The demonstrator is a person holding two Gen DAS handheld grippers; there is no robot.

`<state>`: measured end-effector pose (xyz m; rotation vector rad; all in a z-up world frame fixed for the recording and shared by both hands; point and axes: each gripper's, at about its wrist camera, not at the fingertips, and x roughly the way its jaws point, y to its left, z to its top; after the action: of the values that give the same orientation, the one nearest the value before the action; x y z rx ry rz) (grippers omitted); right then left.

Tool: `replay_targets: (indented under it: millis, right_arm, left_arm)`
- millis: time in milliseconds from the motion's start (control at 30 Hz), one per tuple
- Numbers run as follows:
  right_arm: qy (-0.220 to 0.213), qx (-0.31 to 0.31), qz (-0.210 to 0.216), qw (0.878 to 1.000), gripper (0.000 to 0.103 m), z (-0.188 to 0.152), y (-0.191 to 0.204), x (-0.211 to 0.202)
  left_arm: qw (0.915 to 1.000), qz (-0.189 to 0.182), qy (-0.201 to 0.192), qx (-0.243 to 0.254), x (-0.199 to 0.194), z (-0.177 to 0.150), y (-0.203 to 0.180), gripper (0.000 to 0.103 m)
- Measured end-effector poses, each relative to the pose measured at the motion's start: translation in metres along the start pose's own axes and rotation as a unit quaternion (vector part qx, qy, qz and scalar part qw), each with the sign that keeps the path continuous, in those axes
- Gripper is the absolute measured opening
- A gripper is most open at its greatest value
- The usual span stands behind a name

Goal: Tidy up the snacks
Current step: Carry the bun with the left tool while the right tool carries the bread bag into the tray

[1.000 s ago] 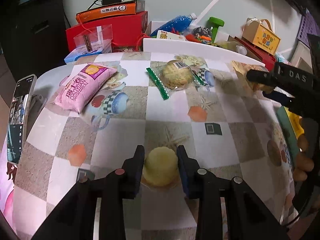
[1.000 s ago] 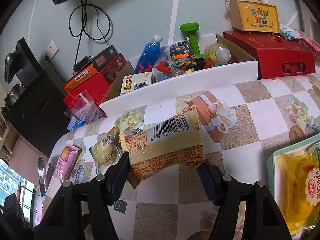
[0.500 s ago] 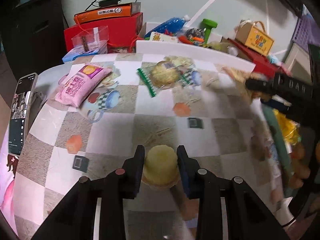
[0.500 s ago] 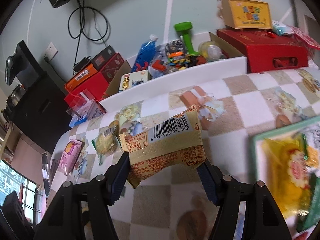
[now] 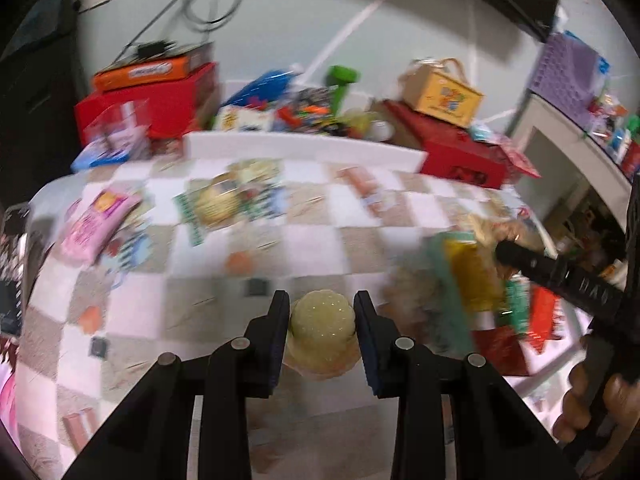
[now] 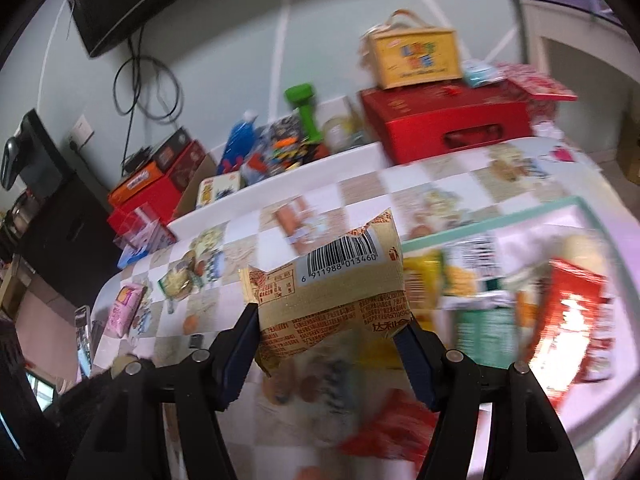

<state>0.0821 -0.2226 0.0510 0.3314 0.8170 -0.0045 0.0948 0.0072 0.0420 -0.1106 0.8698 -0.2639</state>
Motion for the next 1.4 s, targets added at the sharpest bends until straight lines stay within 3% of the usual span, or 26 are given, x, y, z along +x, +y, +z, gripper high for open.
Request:
replay_targets:
  millis: [300, 467, 633, 933, 1233, 1333, 1400]
  right_arm:
    - [-0.025, 0.094, -0.089, 0.991, 0.069, 0.003, -0.104, -0.034]
    - [-0.018, 0.135, -0.102, 0.985, 0.069, 0.001, -0.141, -0.037]
    - [-0.009, 0.144, -0.098, 0.985, 0.069, -0.003, -0.15, -0.035]
    - [-0.001, 0.14, -0.09, 0.986, 0.069, -0.004, -0.149, -0.029]
    - [0.007, 0.134, -0.092, 0.987, 0.071, -0.004, -0.147, -0.025]
    - [0.012, 0.135, -0.097, 0.986, 0.071, -0.004, -0.147, -0.023]
    - [0.014, 0.14, -0.097, 0.985, 0.08, -0.005, -0.149, -0.023]
  left_arm:
    - [0.992, -0.093, 0.005, 0.086, 0.02, 0.018, -0.116, 0.034]
    - [0.9845, -0.125, 0.029, 0.119, 0.046, 0.013, -0.162, 0.034]
    - [0.978, -0.139, 0.057, 0.144, 0.071, 0.002, -0.194, 0.034]
    - [0.978, -0.128, 0.068, 0.15, 0.085, -0.003, -0.2, 0.035]
    - [0.9815, -0.118, 0.057, 0.139, 0.069, -0.001, -0.19, 0.035]
    - [0.9842, -0.105, 0.053, 0.132, 0.063, 0.001, -0.183, 0.045]
    - [0.9862, -0.098, 0.048, 0.125, 0.06, 0.003, -0.177, 0.055]
